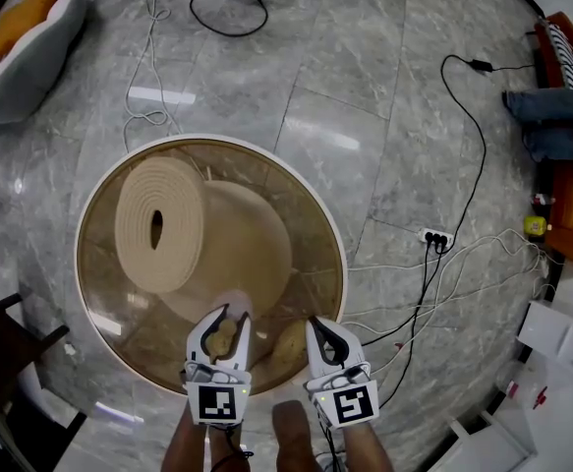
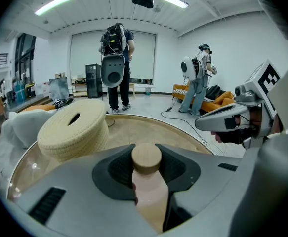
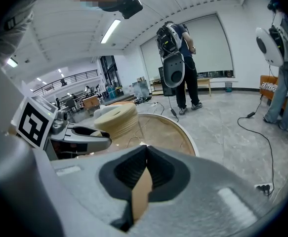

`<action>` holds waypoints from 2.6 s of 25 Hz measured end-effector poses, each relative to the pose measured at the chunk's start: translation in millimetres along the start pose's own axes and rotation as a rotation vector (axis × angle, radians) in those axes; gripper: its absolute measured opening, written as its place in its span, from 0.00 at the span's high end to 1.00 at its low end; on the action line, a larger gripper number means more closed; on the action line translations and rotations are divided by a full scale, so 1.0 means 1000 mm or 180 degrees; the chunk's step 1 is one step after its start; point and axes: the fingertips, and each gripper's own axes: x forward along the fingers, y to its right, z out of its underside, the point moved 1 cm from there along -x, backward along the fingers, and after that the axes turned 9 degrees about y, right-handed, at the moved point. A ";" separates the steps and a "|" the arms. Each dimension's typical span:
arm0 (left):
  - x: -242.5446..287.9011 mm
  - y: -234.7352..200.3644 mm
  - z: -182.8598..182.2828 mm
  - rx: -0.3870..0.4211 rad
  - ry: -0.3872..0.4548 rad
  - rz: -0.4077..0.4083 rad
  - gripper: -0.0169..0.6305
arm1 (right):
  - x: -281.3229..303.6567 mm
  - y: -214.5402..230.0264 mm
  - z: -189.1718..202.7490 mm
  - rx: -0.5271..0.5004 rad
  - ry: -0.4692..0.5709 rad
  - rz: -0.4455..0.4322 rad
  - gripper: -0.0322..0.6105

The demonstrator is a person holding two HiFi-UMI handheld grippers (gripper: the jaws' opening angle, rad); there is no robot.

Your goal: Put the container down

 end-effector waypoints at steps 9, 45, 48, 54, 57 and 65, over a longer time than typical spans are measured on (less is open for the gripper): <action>-0.001 0.001 0.001 0.0055 0.0033 -0.0041 0.76 | -0.002 -0.007 0.001 -0.0005 0.0048 -0.0008 0.95; -0.033 0.007 -0.062 0.0223 0.0333 0.0074 0.61 | -0.027 -0.039 -0.057 -0.0110 0.0224 -0.0030 0.95; -0.043 0.007 -0.079 0.0230 0.0347 0.0076 0.61 | -0.032 -0.042 -0.077 -0.0151 0.0290 -0.0016 0.95; -0.067 0.013 -0.118 0.0217 0.0451 0.0118 0.62 | -0.046 -0.050 -0.118 -0.0259 0.0391 0.0014 0.95; -0.081 0.012 -0.141 0.0230 0.0515 0.0110 0.63 | -0.054 -0.056 -0.142 -0.0292 0.0464 0.0034 0.95; -0.120 0.002 -0.211 0.0549 0.0720 0.0117 0.71 | -0.078 -0.072 -0.211 -0.0337 0.0644 0.0124 0.95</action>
